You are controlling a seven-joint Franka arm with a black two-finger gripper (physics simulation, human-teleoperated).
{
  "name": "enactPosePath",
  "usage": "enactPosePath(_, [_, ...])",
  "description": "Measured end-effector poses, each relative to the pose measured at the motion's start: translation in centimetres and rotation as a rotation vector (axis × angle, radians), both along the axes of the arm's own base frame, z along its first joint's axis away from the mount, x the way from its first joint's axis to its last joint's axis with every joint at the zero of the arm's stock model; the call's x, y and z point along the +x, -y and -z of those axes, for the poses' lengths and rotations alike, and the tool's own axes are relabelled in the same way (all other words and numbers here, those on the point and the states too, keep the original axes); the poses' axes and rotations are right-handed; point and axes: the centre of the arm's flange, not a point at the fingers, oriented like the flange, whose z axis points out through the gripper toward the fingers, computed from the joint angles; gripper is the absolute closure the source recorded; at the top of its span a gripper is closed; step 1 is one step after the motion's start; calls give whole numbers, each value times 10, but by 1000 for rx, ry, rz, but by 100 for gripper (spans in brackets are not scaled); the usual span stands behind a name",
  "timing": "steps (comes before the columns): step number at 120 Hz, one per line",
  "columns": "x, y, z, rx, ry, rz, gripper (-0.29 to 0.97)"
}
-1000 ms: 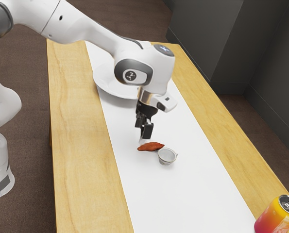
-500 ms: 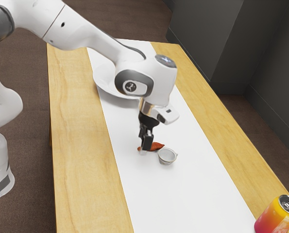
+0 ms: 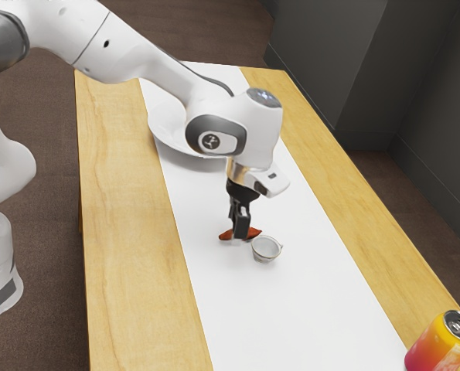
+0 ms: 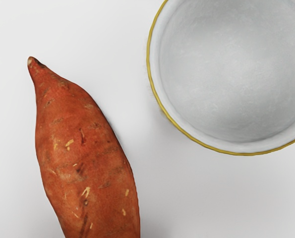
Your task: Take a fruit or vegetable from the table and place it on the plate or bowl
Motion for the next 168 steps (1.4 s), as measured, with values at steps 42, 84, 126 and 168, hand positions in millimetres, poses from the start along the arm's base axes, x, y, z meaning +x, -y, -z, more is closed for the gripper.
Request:
enactPosePath(42, [10, -13, 19, -5, -20, -28, 0])
enactPosePath(84, [12, -15, 24, -3, -15, -17, 1])
enactPosePath(126, [14, -20, 24, -2, -9, -11, 14])
enactPosePath(168, [14, -20, 24, -2, -3, 0, 28])
